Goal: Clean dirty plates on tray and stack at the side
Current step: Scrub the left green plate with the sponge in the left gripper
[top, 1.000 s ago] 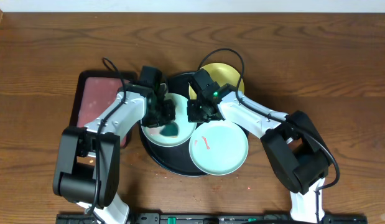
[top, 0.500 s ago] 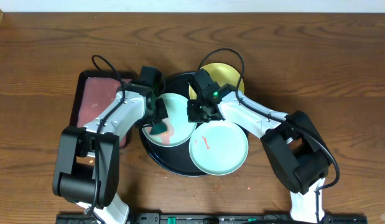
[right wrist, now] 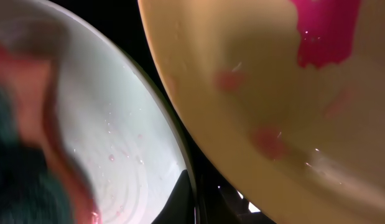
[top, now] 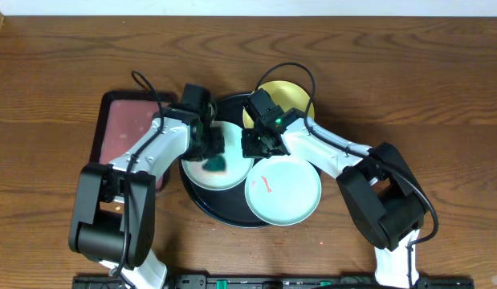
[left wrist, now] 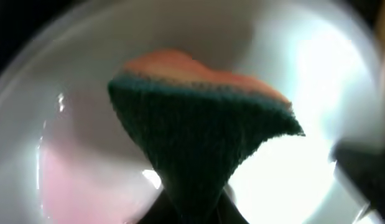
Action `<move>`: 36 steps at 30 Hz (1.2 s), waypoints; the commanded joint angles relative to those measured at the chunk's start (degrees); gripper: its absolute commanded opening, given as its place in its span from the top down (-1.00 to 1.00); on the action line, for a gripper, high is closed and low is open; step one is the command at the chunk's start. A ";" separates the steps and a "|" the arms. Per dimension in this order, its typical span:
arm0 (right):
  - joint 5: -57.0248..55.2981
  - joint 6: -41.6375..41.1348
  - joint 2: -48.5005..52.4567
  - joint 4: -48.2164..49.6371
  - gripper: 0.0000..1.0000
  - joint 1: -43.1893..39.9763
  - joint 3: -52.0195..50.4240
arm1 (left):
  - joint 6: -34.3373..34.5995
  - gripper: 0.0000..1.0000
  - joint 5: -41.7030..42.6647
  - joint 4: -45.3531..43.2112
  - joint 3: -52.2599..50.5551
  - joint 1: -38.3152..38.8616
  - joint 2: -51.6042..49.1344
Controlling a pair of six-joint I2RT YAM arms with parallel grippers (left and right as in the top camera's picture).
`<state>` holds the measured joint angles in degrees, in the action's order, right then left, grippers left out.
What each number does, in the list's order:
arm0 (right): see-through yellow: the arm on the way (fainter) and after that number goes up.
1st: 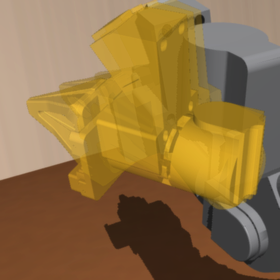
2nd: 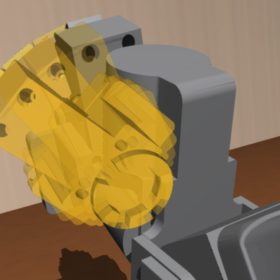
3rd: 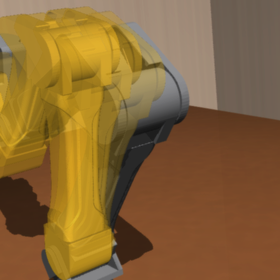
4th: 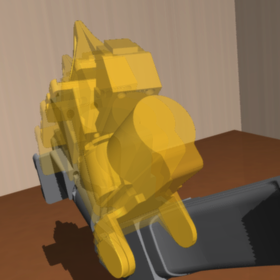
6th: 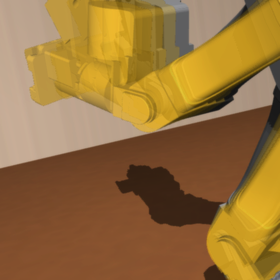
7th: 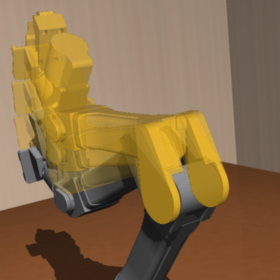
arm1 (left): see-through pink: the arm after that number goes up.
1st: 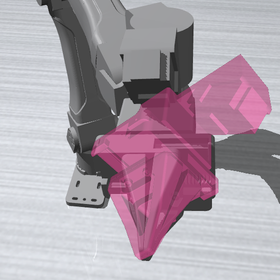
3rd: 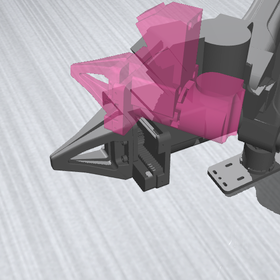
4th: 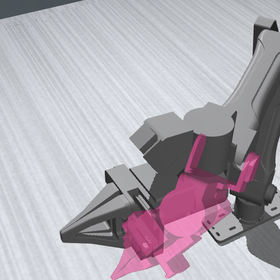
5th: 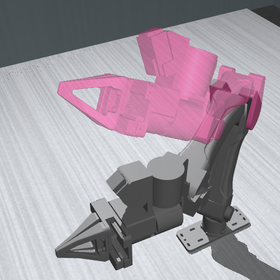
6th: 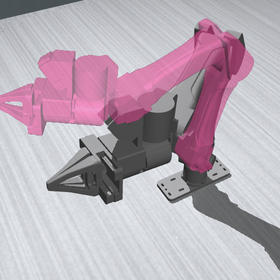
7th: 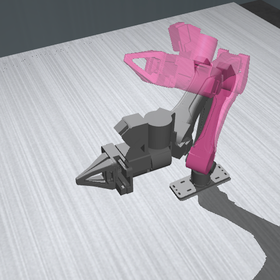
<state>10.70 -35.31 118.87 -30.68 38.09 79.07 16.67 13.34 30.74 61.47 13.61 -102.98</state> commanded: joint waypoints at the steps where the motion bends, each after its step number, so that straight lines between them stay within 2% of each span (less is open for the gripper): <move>1: -1.01 0.66 1.99 -0.35 0.97 0.00 0.44 | -0.94 0.85 -7.89 -3.43 0.11 0.20 -0.68; 5: -1.03 0.66 2.01 -0.37 0.97 0.00 0.44 | 3.78 0.86 -19.34 -3.34 0.09 0.20 -0.70; 10: -1.14 0.66 2.01 -0.35 0.98 0.00 0.44 | 5.07 0.85 -19.06 5.16 0.09 0.26 -0.70; 13: -1.27 0.66 2.01 -0.35 0.98 0.00 0.44 | 4.48 0.85 -13.68 11.54 0.09 0.31 -0.70; 19: -1.20 0.63 2.01 -0.35 0.98 0.00 0.44 | -7.34 0.85 7.52 13.31 0.11 0.31 -0.68; 21: -1.16 0.66 2.01 -0.39 0.98 0.04 0.44 | -7.41 0.85 10.29 11.10 0.11 0.20 -0.68; 25: -0.92 0.66 2.01 -0.37 0.98 0.07 0.44 | -4.92 0.85 10.45 5.33 0.11 0.00 -0.68; 27: -0.94 0.63 2.01 -0.35 0.98 0.04 0.44 | -4.48 0.85 8.92 1.97 0.11 -0.20 -0.70; 30: -0.94 0.63 2.01 -0.37 0.98 0.04 0.44 | 0.61 0.85 -2.36 -1.53 0.11 -0.59 -0.70; 34: -0.94 0.63 2.01 -0.39 0.98 0.04 0.44 | 8.59 0.85 -20.87 -1.20 0.24 -1.14 -0.68; 36: -0.92 0.63 2.01 -0.55 0.97 0.04 0.44 | 8.55 0.85 -21.92 1.09 1.92 -1.64 -0.50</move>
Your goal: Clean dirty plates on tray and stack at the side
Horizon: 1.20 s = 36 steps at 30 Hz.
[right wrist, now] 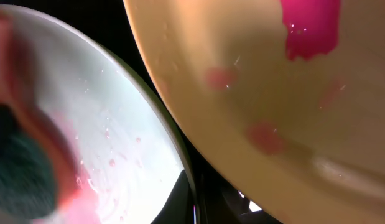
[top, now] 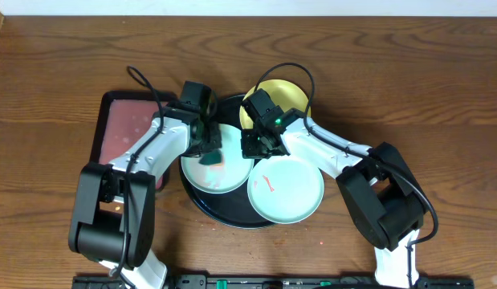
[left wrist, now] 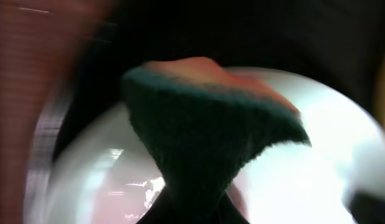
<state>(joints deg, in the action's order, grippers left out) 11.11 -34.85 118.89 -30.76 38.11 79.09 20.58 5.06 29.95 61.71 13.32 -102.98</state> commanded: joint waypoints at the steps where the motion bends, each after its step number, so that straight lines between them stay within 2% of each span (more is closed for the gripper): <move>1: -1.33 0.20 1.99 -0.52 0.97 0.02 0.42 | 4.61 0.85 -13.27 4.20 3.43 -1.68 -0.39; 7: 0.35 0.24 1.99 -1.09 0.98 0.00 0.42 | 3.87 0.85 -13.20 21.88 18.08 -2.08 1.03; 12: 3.50 3.34 1.46 -1.81 0.98 -0.28 1.07 | 2.38 0.85 -12.24 32.13 27.26 -2.45 2.56; 17: 3.52 10.40 0.42 -6.82 0.98 -0.15 5.01 | 0.46 0.85 -8.04 36.20 29.88 -6.49 4.33; 23: 1.49 15.21 -0.07 -12.57 0.98 0.48 10.73 | 0.44 0.85 -8.07 37.55 29.88 -13.68 4.50; 31: -15.63 16.96 -4.63 -17.77 0.98 3.32 14.95 | 0.46 0.85 -8.07 37.48 29.88 -19.47 4.50; 36: -33.64 17.40 -10.54 -18.99 0.98 7.72 14.95 | 0.46 0.85 -8.09 37.16 29.81 -20.17 4.50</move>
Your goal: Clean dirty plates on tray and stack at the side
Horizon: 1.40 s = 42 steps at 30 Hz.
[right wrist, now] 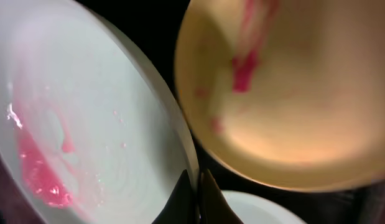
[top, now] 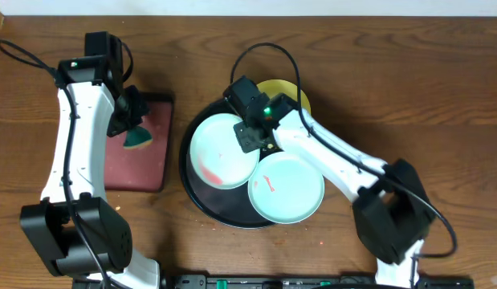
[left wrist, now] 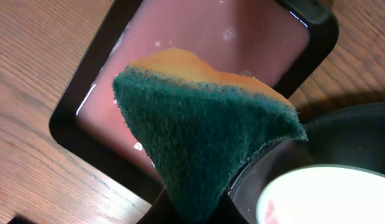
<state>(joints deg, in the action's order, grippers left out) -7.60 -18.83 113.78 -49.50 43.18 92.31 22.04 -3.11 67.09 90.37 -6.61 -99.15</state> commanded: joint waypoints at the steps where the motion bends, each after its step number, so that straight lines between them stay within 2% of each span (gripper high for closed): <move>1: -18.05 1.38 -6.14 -0.37 0.98 3.61 1.73 | -1.03 0.85 0.11 -0.13 1.07 -0.22 0.68; 11: -47.60 2.21 -8.13 -0.39 0.98 15.04 1.73 | -1.01 0.85 0.09 -0.52 0.94 -0.24 0.68; 16: -58.31 2.19 -8.15 -0.20 0.98 19.34 1.73 | -1.01 0.85 0.09 -0.55 0.94 -0.24 0.68; 28: -62.03 1.40 -8.15 -0.22 0.98 21.09 1.73 | -1.01 0.85 0.11 -0.55 0.94 -0.24 0.68; 32: -61.81 -0.96 -8.13 -0.72 0.98 20.92 1.70 | -0.98 0.85 0.11 -0.59 0.94 -0.24 0.68; 34: -57.92 -1.03 -8.13 -0.81 0.98 20.59 1.70 | -0.98 0.85 0.11 -0.61 0.94 -0.22 0.68; 42: -17.88 0.46 -8.72 -0.57 0.98 12.09 1.77 | -0.98 0.85 0.11 -0.70 0.83 -0.17 0.68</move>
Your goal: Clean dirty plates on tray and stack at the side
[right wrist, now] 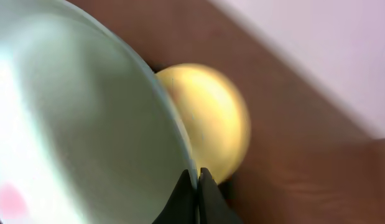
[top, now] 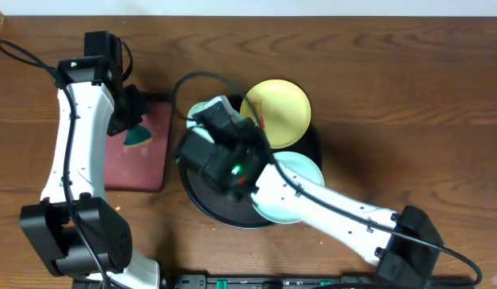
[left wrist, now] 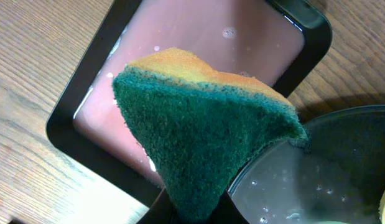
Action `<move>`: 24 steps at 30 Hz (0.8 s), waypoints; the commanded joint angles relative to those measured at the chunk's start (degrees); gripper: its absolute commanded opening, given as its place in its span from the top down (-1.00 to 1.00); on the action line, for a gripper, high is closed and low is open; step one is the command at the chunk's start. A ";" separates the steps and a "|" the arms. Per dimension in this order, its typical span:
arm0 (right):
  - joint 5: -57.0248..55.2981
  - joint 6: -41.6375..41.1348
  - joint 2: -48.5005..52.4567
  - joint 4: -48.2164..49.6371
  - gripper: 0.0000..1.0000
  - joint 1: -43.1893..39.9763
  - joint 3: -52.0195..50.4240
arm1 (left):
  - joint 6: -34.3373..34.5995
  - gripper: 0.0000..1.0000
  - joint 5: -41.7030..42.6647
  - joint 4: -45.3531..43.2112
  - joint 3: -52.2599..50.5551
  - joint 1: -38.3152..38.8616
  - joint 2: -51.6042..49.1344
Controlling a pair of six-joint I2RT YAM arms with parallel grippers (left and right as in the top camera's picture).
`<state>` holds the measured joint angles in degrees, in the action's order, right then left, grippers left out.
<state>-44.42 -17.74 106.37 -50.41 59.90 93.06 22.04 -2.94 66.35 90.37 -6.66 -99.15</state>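
Observation:
My right gripper [right wrist: 196, 178] is shut on the rim of a pale white plate [right wrist: 80, 124], which it holds up on a tilt, with a faint pink spot at its lower left. In the overhead view the raised right arm [top: 236, 164] hides most of that plate. A yellow plate [top: 278, 101] with a red smear lies at the back of the round black tray [top: 192, 195]. A pale green plate [top: 306, 170] lies at the tray's right, partly under the arm. My left gripper [left wrist: 193, 210] is shut on a green-and-orange sponge [left wrist: 198, 130] over the rectangular tray of pink liquid [left wrist: 204, 56].
The rectangular tray [top: 152, 152] sits on the wooden table just left of the round black tray. Bare wood [top: 409, 104] lies to the right and behind. The left arm [top: 71, 136] stands along the table's left side.
The right gripper, still shut on the white plate's rim, now holds it tilted and off the black tray, with the arm raised high. The left arm and sponge have not moved.
At first the left gripper pressed the sponge on the white plate while the right held its rim, and again at the following moment. Then the sponge was over the pink tray, and the plate still bore a pink smear. Now the plate is lifted.

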 commanded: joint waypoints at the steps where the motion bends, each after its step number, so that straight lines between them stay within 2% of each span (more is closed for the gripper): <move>1: 23.93 -0.61 -1.66 0.50 0.98 -6.60 1.03 | -0.98 0.85 -0.04 0.04 0.83 -0.13 0.68; 8: 53.11 -0.66 -4.00 0.15 0.98 -22.23 1.03 | -0.98 0.85 -0.04 0.00 -0.04 0.02 0.68; 10: 57.16 -0.66 -4.63 -0.42 0.98 -26.21 1.03 | -1.01 0.85 -0.04 0.00 -0.22 0.28 0.68; 18: 57.99 -0.83 -9.86 -7.78 0.98 -43.47 1.03 | -1.05 0.85 -0.04 -0.31 -0.26 3.34 0.68; 24: 56.13 3.13 -12.09 -17.14 0.97 -58.55 0.90 | -1.86 0.85 -0.09 -1.68 -0.26 7.02 0.68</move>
<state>11.73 -17.28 95.77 -64.03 8.29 93.06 21.80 -2.92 64.97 90.35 -1.02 -99.15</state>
